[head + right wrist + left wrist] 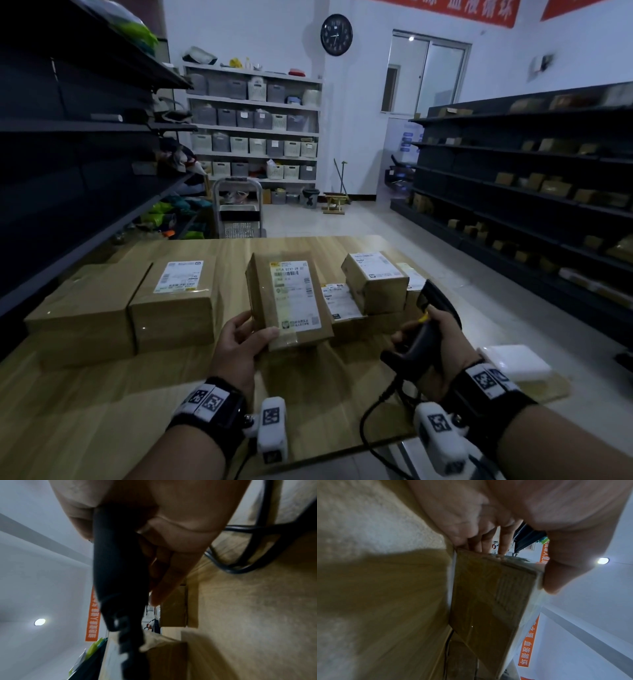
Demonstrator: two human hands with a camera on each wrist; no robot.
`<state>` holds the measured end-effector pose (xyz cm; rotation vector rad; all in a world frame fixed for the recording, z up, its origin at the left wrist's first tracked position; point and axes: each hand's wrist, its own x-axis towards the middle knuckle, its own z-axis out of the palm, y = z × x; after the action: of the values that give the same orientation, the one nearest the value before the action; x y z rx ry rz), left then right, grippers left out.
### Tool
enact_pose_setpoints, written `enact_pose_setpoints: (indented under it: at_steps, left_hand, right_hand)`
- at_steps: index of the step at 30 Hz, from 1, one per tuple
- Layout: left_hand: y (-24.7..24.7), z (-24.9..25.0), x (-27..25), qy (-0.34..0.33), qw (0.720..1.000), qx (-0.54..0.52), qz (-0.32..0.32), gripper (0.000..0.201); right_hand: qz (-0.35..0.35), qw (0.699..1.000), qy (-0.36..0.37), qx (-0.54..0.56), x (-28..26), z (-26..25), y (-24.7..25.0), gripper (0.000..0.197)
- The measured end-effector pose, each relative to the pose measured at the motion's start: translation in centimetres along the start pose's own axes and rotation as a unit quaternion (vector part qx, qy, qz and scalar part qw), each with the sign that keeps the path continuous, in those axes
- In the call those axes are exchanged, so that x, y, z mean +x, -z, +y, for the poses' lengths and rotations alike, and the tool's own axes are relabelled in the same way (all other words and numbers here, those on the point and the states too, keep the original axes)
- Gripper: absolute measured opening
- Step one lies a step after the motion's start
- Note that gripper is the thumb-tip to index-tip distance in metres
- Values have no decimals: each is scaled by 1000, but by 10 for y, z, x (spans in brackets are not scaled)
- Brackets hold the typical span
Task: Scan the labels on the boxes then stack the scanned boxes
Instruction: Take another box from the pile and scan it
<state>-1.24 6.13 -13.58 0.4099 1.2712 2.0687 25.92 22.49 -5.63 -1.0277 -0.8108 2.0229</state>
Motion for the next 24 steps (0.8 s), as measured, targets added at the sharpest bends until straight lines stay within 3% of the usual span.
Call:
enact_pose_setpoints:
  at_steps: [7,10,13,14,17,21,24]
  left_hand:
    - [-3,-2,0,-4,1000,-18,18,72]
    - [-3,-2,3,8,999,-38,17,54]
    - [-5,-1,2,14,998,-50,22,75]
    - [-7,-1,-1,14,998,-56,17,78]
    - [-11,-1,-5,11,997,-78,13,42]
    - [-24,12,-11,56,993,-104,-4,52]
    - [-41,26,-10,66,993,-98,-12,47]
  right_hand:
    - [7,998,-24,54,36,14,16,53]
    - [30,995,-16,98,47,13,16,51]
    - [24,995,-9,98,54,13,22,53]
    - [18,996,-11,90,54,13,25,53]
    - [-20,995,-18,93,58,13,33,51]
    - [-67,991,-30,109,62,13,37,48]
    - [-84,988,-38,121,68,15,40,47]
